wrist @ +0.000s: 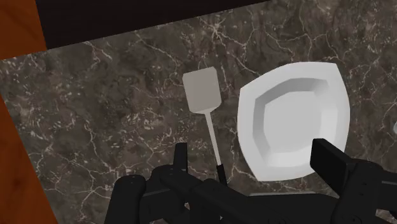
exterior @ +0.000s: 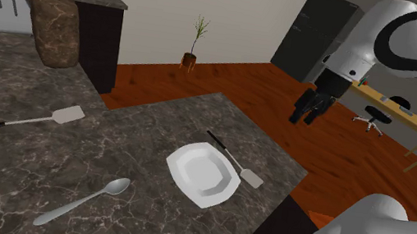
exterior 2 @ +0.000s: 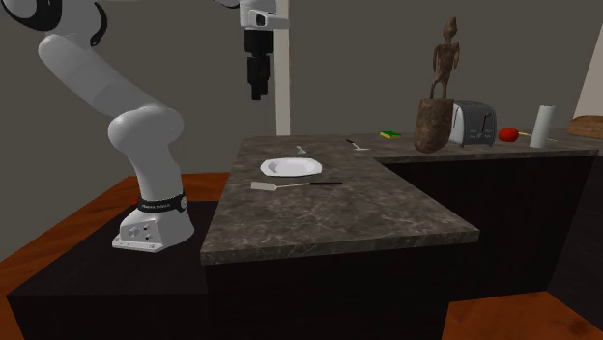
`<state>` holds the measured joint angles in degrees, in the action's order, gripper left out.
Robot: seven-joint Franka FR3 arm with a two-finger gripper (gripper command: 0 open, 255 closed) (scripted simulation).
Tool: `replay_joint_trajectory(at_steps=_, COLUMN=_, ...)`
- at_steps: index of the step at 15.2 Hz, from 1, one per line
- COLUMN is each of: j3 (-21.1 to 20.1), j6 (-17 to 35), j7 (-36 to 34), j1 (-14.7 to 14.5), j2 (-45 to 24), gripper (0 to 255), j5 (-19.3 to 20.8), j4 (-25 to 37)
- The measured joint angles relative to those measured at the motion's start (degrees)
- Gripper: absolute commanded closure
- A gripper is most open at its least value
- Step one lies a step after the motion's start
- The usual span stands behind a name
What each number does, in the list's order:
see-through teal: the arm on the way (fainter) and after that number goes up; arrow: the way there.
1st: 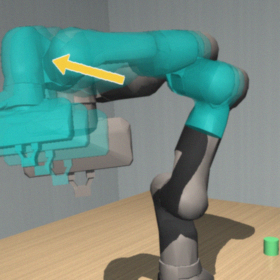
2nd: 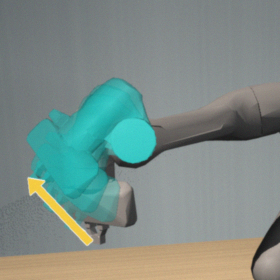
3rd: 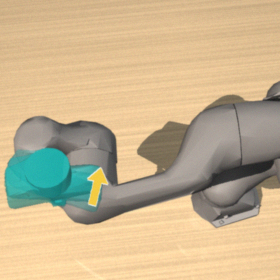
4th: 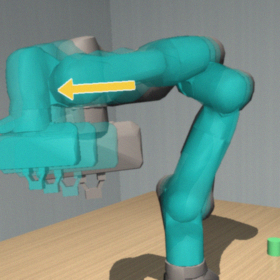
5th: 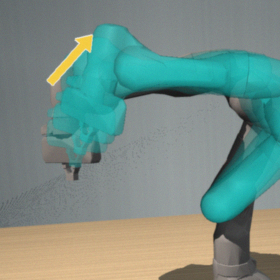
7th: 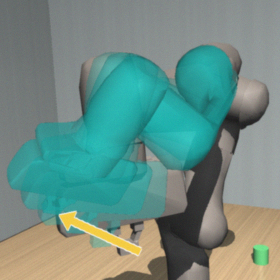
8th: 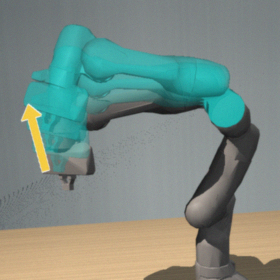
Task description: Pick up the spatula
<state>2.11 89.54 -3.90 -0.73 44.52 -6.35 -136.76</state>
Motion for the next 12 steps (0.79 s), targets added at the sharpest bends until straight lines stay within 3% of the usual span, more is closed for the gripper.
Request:
replay_joint_trajectory(at_steps=3, j3=-0.4, j6=2.9, j7=0.6, j1=-0.2, j2=-0.4, gripper=0, j5=0.2, j4=-2.2)
replay_joint_trajectory(at_steps=12, j3=-3.4, j6=24.0, j7=3.3, j1=-1.9, j2=-7.6, gripper=0, j5=1.4, j4=-13.1)
